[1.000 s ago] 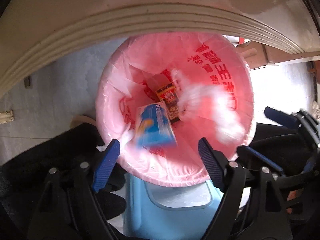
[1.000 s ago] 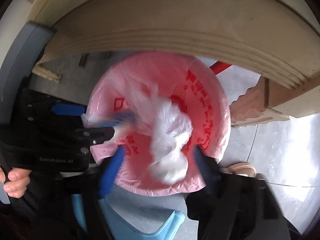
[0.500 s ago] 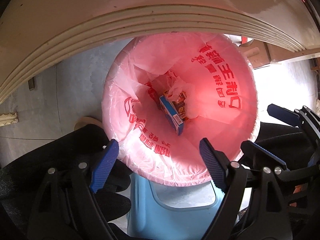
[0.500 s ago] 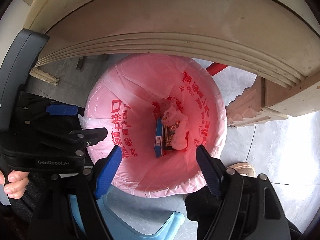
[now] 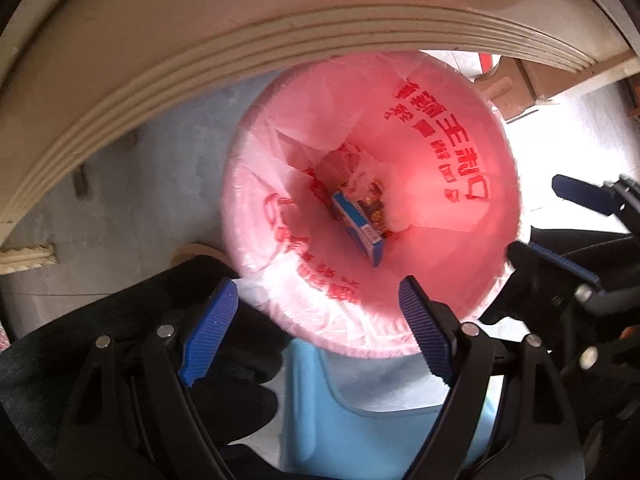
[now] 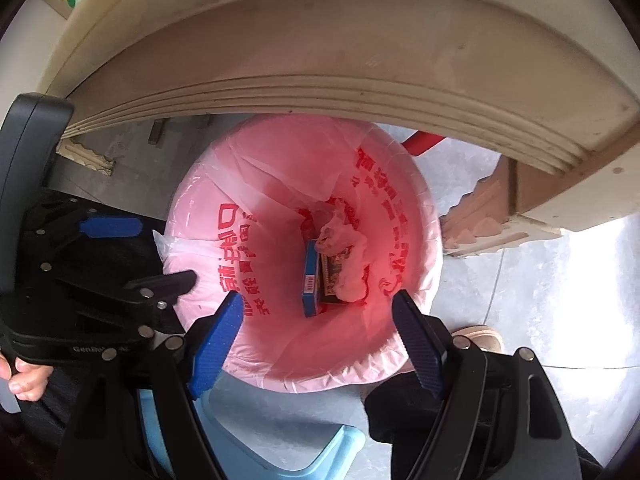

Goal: Collect trash
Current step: 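Open left gripper dropping the medicine box while right gripper drops the bag, then raise both open grippers back above the table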

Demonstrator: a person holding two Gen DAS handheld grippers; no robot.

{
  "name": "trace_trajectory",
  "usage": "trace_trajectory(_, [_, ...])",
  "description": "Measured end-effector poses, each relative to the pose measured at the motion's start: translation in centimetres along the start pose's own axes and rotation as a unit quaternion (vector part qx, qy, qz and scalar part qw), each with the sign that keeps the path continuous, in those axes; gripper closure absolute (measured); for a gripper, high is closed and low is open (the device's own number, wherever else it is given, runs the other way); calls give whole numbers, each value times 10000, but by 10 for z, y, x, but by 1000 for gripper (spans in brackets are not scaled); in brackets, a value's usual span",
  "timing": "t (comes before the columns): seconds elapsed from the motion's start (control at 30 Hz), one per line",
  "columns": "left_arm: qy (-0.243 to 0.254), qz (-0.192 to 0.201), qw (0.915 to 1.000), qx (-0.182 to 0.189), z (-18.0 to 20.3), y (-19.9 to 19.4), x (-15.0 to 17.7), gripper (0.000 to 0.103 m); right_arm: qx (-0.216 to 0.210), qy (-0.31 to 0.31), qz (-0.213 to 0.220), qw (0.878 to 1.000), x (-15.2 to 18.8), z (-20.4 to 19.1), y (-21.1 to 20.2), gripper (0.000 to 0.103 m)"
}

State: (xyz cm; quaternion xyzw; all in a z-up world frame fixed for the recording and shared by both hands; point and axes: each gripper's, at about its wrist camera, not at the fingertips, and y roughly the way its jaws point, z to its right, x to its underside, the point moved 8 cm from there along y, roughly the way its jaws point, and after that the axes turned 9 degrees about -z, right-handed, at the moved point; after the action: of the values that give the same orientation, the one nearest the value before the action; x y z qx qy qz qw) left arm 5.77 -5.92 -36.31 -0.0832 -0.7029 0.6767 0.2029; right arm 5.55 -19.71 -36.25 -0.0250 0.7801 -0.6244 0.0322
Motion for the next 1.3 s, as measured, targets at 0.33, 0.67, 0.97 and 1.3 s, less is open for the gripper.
trace_trajectory(0.33, [299, 928, 9951, -168, -15, -120, 37, 22, -264, -163, 866, 9958, 15, -21, -107, 28])
trace_trajectory(0.67, [826, 1904, 9768, -528, -36, -323, 10, 21, -272, -746, 2060, 9753, -30, -42, -290, 25])
trace_trajectory(0.97, [1515, 2210, 9601, -804, -32, -405, -48, 16, -384, -957, 2089, 9725, -87, -49, -350, 25])
trace_trajectory(1.3, [1765, 1664, 9676, -698, -40, -370, -115, 16, -268, -1031, 1727, 9792, -139, -38, -324, 25])
